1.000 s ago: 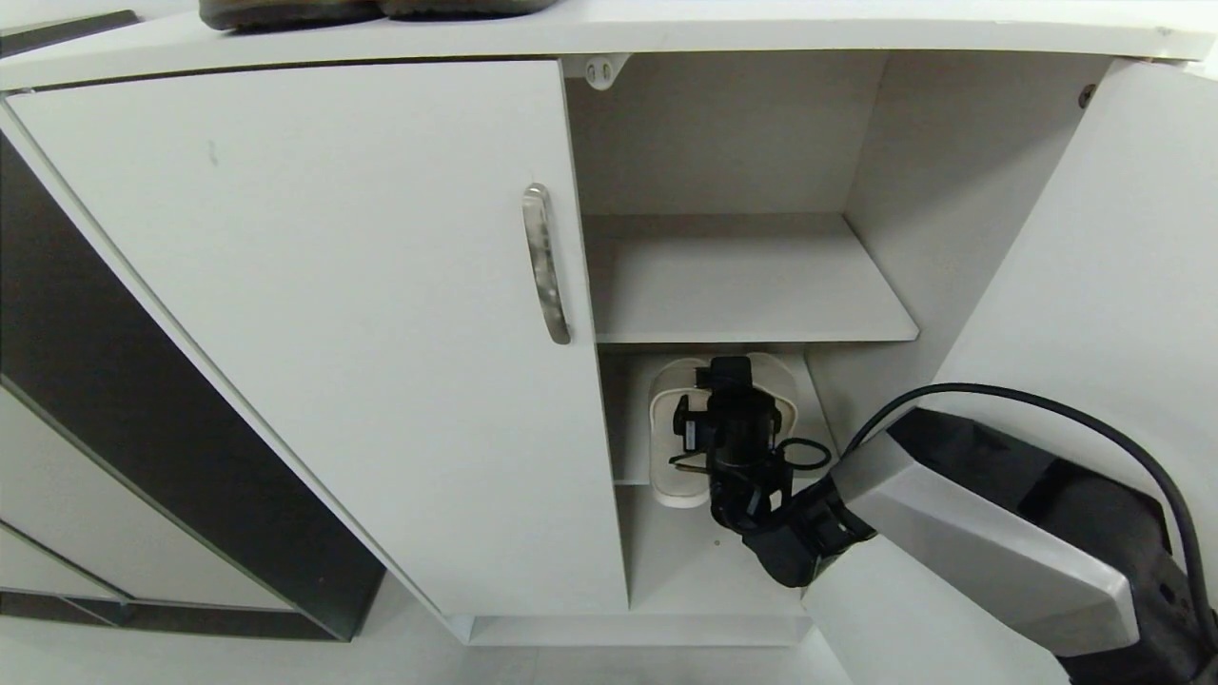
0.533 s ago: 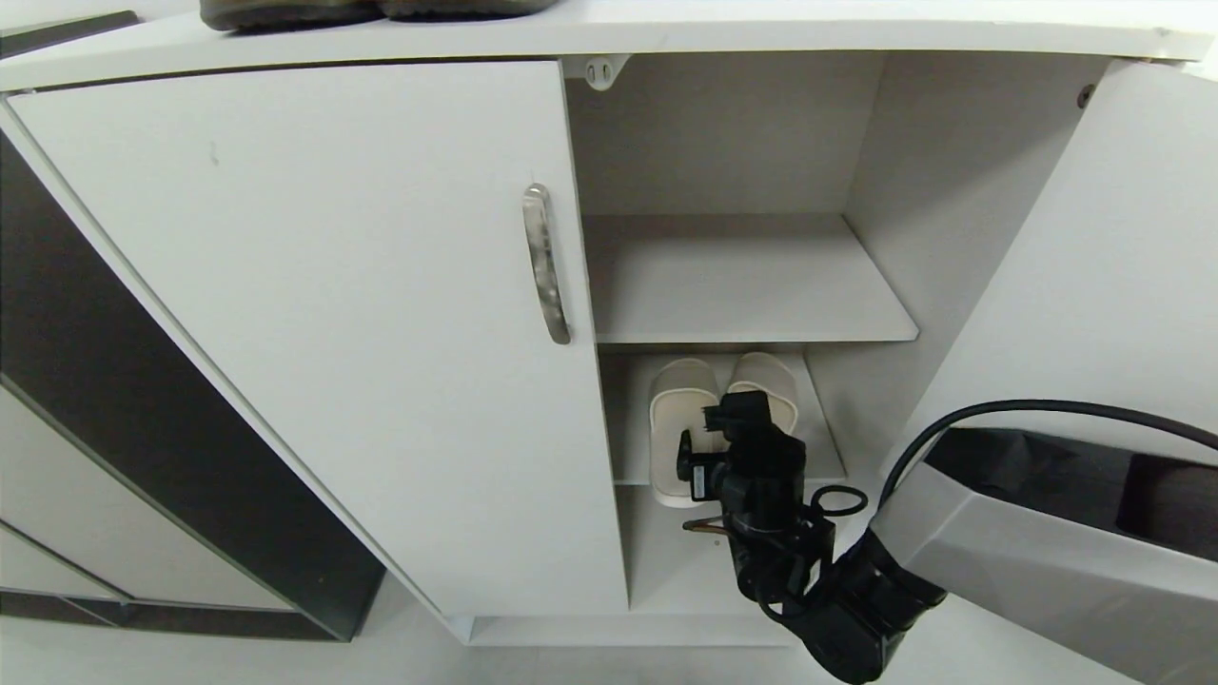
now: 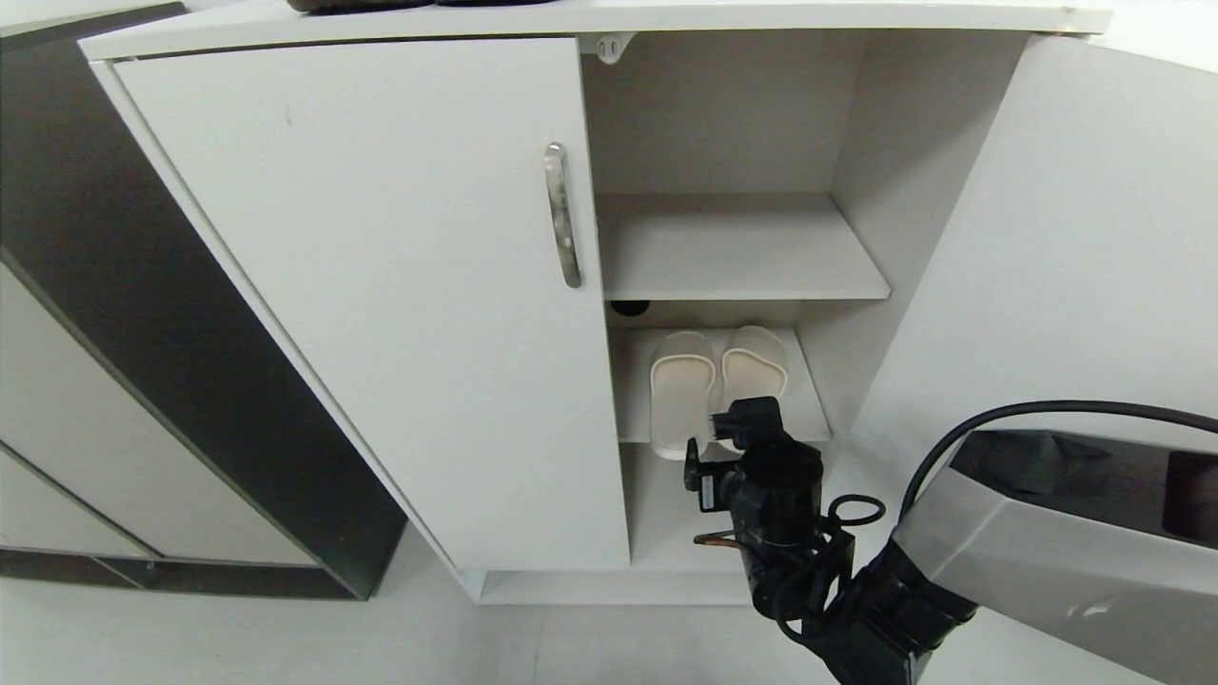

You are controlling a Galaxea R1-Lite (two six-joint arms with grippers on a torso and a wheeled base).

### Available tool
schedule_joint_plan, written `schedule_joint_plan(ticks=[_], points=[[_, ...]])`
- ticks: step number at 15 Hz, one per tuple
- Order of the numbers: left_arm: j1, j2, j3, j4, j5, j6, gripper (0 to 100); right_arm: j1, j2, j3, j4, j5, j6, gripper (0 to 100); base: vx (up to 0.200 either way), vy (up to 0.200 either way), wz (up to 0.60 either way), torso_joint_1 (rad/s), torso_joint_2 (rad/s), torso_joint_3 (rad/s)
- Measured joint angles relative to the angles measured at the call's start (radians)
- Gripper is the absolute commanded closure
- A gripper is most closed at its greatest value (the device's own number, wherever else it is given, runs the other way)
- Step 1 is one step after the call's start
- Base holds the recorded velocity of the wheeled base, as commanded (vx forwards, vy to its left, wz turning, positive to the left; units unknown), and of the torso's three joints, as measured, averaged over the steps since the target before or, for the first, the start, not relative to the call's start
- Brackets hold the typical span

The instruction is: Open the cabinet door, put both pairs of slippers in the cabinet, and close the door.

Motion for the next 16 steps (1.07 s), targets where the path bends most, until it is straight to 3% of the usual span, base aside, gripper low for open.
schedule_joint_plan(ticks=[8,16], points=[[-0.001,0.0,0.0,0.0,-0.002,0.001,100,0.0,-0.01,0.013,0.001,0.0,-0.004,0,0.0,0.0,0.0,0.0,0.0,0.0],[-0.001,0.0,0.0,0.0,-0.003,-0.001,100,0.001,-0.037,0.036,0.001,0.0,-0.017,0,0.0,0.0,0.0,0.0,0.0,0.185]])
